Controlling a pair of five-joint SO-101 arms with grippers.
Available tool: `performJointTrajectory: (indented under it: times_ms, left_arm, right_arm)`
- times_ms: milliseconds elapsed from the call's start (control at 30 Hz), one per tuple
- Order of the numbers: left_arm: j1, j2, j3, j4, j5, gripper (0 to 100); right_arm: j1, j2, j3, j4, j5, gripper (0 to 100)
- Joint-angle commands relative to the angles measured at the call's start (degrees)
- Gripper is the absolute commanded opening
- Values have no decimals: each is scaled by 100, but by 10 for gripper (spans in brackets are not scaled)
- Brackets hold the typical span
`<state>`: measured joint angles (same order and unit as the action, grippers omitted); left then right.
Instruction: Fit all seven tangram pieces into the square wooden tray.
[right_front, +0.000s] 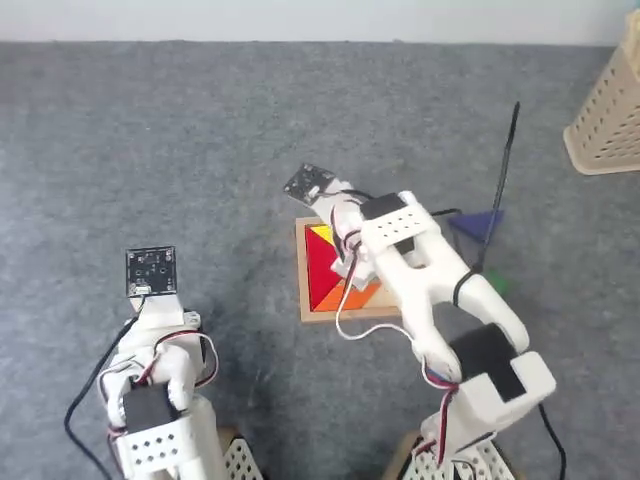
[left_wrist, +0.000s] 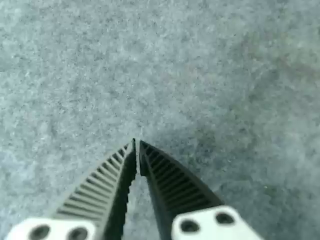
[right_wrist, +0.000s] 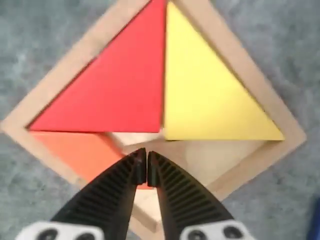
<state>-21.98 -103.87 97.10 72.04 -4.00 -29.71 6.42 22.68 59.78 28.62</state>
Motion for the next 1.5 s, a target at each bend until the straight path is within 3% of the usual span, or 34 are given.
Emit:
performJointTrajectory:
  times_ms: [0,267,567,1100,1467]
  left_arm:
    - [18,-79,-57,35,53,13]
    - [18,-79,-57,35,53,13]
    - [18,-79,-57,35,53,13]
    - [18,-79,-57,35,53,13]
    - [18,-79,-57,35,53,13]
  right_arm:
    - [-13,-514,-35,-84,-53,6]
    - [936,-884,35,-286,-369,6]
    - [576,-75,53,-365,-290,6]
    - [-242,-101,273,-347,-352,6]
    - [365,-1376,993,-901,-949,6]
